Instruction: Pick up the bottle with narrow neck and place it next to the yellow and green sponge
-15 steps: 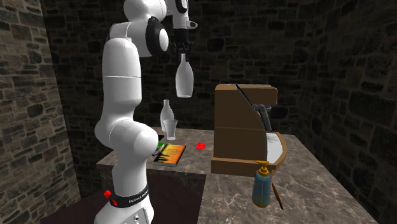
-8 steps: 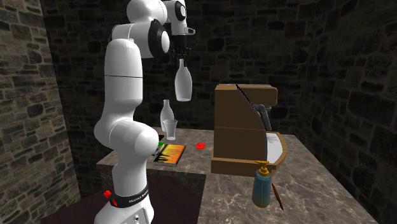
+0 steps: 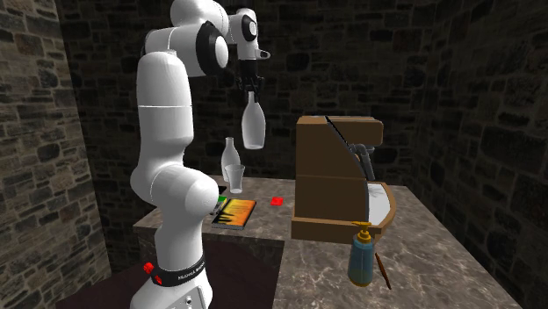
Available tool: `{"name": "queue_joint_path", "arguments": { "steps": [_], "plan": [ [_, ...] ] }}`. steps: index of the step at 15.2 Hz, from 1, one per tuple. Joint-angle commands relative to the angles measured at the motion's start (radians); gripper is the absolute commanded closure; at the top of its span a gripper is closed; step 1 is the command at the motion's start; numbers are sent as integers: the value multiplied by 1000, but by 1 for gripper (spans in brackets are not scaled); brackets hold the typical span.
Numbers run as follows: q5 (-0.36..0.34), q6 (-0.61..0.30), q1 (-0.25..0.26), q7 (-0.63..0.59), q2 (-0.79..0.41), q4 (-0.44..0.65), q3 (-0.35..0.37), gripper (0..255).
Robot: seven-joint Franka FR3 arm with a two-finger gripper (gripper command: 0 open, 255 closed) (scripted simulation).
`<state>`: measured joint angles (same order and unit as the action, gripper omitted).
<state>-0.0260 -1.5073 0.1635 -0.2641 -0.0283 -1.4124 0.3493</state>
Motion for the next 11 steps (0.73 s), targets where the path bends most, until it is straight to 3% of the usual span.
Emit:
{"name": "queue_joint_path", "arguments": {
  "steps": [1, 11],
  "plan": [
    [5, -31, -2, 3, 13, -43, -2, 255],
    [21, -179, -8, 12, 60, -234, -8, 255]
  ]
}}
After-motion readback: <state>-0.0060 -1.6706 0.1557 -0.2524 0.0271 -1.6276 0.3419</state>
